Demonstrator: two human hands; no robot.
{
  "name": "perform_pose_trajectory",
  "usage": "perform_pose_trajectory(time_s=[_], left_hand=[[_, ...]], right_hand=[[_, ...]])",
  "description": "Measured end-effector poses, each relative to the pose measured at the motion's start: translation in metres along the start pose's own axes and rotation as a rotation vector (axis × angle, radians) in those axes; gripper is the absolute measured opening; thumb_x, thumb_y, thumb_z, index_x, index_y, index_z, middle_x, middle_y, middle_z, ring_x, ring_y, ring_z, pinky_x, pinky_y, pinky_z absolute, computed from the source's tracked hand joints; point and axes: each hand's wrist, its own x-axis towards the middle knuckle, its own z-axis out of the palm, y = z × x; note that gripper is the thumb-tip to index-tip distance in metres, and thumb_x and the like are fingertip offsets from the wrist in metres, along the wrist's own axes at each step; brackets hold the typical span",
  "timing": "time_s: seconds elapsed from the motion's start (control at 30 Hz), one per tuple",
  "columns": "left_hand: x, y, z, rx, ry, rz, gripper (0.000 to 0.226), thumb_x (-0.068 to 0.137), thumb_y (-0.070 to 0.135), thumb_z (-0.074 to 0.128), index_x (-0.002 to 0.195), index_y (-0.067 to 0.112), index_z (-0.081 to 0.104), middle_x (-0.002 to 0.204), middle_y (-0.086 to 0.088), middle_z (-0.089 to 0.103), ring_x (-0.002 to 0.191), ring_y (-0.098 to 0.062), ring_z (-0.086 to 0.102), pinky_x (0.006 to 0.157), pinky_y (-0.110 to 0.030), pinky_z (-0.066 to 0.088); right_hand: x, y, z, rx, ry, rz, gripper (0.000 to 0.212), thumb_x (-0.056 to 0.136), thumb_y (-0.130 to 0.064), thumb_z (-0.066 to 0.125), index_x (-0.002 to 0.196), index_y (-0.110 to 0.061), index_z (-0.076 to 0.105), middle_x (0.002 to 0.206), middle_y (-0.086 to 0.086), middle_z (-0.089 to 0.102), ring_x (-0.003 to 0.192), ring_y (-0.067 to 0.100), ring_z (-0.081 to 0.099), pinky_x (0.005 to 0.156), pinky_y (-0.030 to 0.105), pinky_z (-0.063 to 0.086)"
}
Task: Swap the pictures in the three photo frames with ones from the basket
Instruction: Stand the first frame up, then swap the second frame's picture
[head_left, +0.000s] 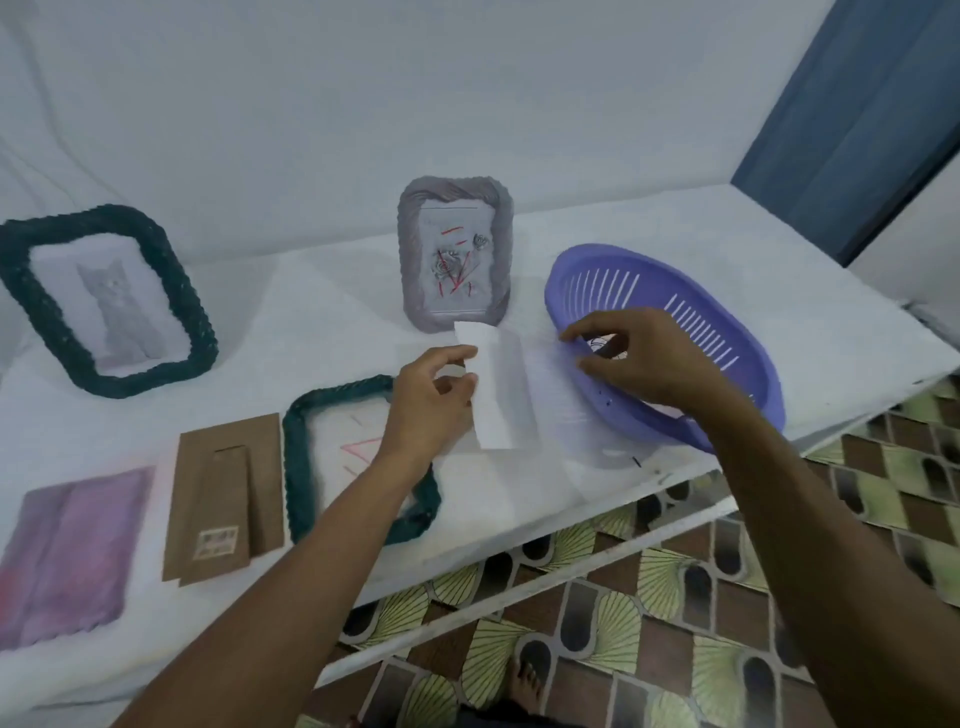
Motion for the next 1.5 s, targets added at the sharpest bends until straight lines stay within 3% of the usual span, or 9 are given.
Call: perform_pose_trajectory(time_s=[0.1, 0.33, 0.53, 0.67, 0.8, 0.9, 1.1, 1.23, 1.5], left_hand=[[0.004, 0.001, 0.019, -0.007, -0.043, -0.013, 0.030, 0.090, 0.003, 0.062, 0.116, 0.017, 0.067, 0.103, -0.008, 0.072, 0.088, -0.029, 0.069, 0.069, -0.021, 0.055], [0.003, 0.014, 0.052, -0.183, 0.006, 0.026, 0.032, 0.086, 0.006, 0.068, 0.104, 0.033, 0.069, 0.109, -0.009, 0.068, 0.084, -0.032, 0.067, 0.084, -0.044, 0.055], [0.007, 0.007, 0.071, -0.171, 0.021, -0.009, 0.031, 0.085, 0.007, 0.068, 0.104, 0.031, 0.069, 0.105, -0.001, 0.065, 0.083, -0.031, 0.067, 0.083, -0.039, 0.056], [0.007, -0.014, 0.091, 0.011, -0.025, 0.071, 0.029, 0.083, 0.004, 0.071, 0.107, 0.019, 0.068, 0.097, 0.002, 0.063, 0.078, -0.015, 0.065, 0.077, -0.030, 0.054], [0.016, -0.034, 0.099, 0.689, -0.083, 0.315, 0.041, 0.081, 0.028, 0.074, 0.120, 0.021, 0.065, 0.114, 0.001, 0.065, 0.109, -0.022, 0.052, 0.088, -0.031, 0.036], [0.018, -0.039, 0.095, 0.912, -0.070, 0.395, 0.043, 0.082, 0.045, 0.068, 0.121, 0.027, 0.064, 0.124, 0.007, 0.062, 0.121, -0.024, 0.043, 0.091, -0.037, 0.027], [0.030, -0.046, 0.080, 0.931, -0.147, 0.483, 0.045, 0.081, 0.048, 0.069, 0.117, 0.022, 0.068, 0.125, 0.001, 0.063, 0.124, -0.023, 0.049, 0.098, -0.040, 0.034], [0.040, -0.045, 0.070, 0.921, -0.218, 0.444, 0.048, 0.083, 0.052, 0.067, 0.122, 0.024, 0.066, 0.135, -0.001, 0.055, 0.128, -0.020, 0.046, 0.106, -0.039, 0.030], [0.041, -0.051, 0.068, 0.935, -0.183, 0.421, 0.055, 0.080, 0.062, 0.063, 0.125, 0.030, 0.062, 0.133, 0.001, 0.051, 0.126, -0.018, 0.043, 0.105, -0.037, 0.034]], right_hand=[[-0.003, 0.008, -0.024, 0.114, 0.098, 0.046, 0.024, 0.086, -0.018, 0.069, 0.108, -0.029, 0.071, 0.099, -0.017, 0.066, 0.075, -0.002, 0.063, 0.062, 0.003, 0.041], [-0.003, 0.022, -0.052, 0.326, 0.145, 0.096, 0.025, 0.086, -0.017, 0.069, 0.106, -0.031, 0.073, 0.107, -0.012, 0.069, 0.092, 0.017, 0.067, 0.081, 0.031, 0.056], [0.000, 0.035, -0.062, 0.391, 0.149, 0.126, 0.025, 0.087, -0.019, 0.070, 0.108, -0.031, 0.073, 0.112, -0.008, 0.070, 0.099, 0.014, 0.067, 0.083, 0.032, 0.056], [0.000, 0.039, -0.063, 0.405, 0.147, 0.109, 0.024, 0.086, -0.018, 0.070, 0.106, -0.031, 0.074, 0.108, -0.010, 0.070, 0.094, 0.014, 0.068, 0.081, 0.031, 0.057], [-0.001, 0.031, -0.045, 0.396, 0.124, 0.053, 0.024, 0.084, -0.016, 0.070, 0.103, -0.030, 0.074, 0.100, -0.020, 0.069, 0.075, 0.007, 0.066, 0.071, 0.020, 0.052], [0.000, 0.027, -0.028, 0.366, 0.137, 0.041, 0.024, 0.086, -0.018, 0.070, 0.106, -0.029, 0.074, 0.096, -0.022, 0.068, 0.074, -0.001, 0.065, 0.063, 0.011, 0.047], [0.006, 0.019, -0.005, 0.303, 0.113, 0.030, 0.023, 0.087, -0.024, 0.070, 0.107, -0.033, 0.070, 0.101, -0.017, 0.066, 0.080, -0.002, 0.065, 0.063, 0.008, 0.049], [0.010, 0.019, 0.009, 0.230, 0.086, 0.022, 0.026, 0.084, -0.031, 0.073, 0.109, -0.035, 0.070, 0.106, -0.011, 0.070, 0.085, 0.003, 0.067, 0.069, 0.020, 0.057], [0.011, 0.025, 0.020, 0.250, 0.048, -0.002, 0.028, 0.085, -0.028, 0.072, 0.112, -0.030, 0.070, 0.113, -0.008, 0.069, 0.089, 0.004, 0.068, 0.073, 0.019, 0.055]])
